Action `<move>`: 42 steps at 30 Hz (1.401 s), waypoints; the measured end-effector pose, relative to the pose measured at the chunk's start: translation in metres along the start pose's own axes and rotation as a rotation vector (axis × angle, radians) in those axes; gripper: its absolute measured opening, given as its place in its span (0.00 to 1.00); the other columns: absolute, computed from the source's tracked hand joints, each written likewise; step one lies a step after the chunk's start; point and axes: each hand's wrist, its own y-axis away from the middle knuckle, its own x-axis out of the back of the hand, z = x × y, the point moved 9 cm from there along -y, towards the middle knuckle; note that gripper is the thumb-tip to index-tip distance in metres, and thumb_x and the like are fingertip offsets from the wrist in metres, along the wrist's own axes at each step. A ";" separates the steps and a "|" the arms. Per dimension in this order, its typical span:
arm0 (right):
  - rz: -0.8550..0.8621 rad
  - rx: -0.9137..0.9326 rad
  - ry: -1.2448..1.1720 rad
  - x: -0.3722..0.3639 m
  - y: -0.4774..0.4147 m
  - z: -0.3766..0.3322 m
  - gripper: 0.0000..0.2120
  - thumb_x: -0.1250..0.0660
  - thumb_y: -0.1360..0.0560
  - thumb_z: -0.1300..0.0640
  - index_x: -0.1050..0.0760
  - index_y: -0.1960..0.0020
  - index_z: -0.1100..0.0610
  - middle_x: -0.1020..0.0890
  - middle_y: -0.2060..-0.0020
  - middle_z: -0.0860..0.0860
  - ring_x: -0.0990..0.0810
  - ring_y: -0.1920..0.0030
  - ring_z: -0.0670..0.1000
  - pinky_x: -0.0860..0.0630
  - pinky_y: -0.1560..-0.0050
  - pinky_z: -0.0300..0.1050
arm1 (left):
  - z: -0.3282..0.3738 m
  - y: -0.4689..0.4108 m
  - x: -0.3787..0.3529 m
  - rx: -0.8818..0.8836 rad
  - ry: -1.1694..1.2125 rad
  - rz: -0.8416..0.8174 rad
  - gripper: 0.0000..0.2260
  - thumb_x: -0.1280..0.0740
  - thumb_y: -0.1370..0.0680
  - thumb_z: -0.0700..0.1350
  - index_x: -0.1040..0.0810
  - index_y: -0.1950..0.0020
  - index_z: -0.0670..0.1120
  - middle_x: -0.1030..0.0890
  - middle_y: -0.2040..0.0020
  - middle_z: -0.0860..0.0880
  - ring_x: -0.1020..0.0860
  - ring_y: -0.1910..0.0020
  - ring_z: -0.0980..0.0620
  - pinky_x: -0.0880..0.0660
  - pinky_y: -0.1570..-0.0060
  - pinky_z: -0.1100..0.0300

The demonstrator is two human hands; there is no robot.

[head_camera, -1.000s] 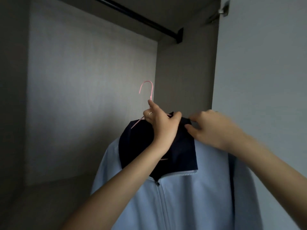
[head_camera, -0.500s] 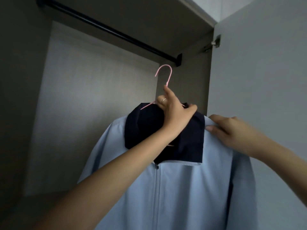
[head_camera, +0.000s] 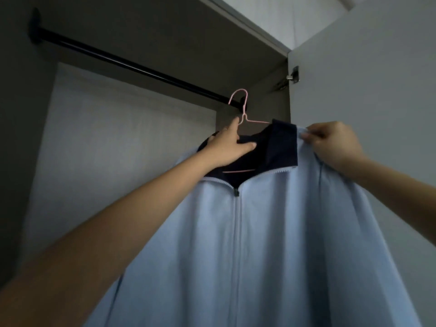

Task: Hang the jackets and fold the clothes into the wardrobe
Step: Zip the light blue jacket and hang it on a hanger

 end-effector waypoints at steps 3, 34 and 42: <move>0.074 0.004 0.044 0.003 -0.032 -0.006 0.11 0.37 0.21 0.55 0.20 0.55 0.60 0.20 0.61 0.60 0.24 0.57 0.57 0.35 0.59 0.44 | -0.021 -0.009 0.008 -0.098 -0.235 -0.037 0.33 0.33 0.25 0.53 0.44 0.24 0.48 0.25 0.37 0.48 0.28 0.36 0.48 0.35 0.36 0.55; -0.129 -0.009 0.907 -0.273 -0.192 -0.024 0.18 0.43 0.21 0.66 0.28 0.33 0.59 0.23 0.38 0.56 0.23 0.40 0.58 0.26 0.54 0.48 | -0.165 -0.047 0.019 -0.252 -0.606 0.100 0.08 0.37 0.24 0.52 0.21 0.50 0.53 0.20 0.48 0.55 0.25 0.45 0.53 0.39 0.37 0.53; -0.050 0.254 1.079 -0.274 -0.187 -0.029 0.22 0.49 0.19 0.65 0.42 0.26 0.58 0.30 0.35 0.58 0.22 0.42 0.59 0.33 0.59 0.46 | -0.177 -0.049 0.009 -0.210 -0.577 0.080 0.08 0.38 0.24 0.51 0.21 0.49 0.53 0.20 0.47 0.55 0.25 0.44 0.53 0.40 0.36 0.52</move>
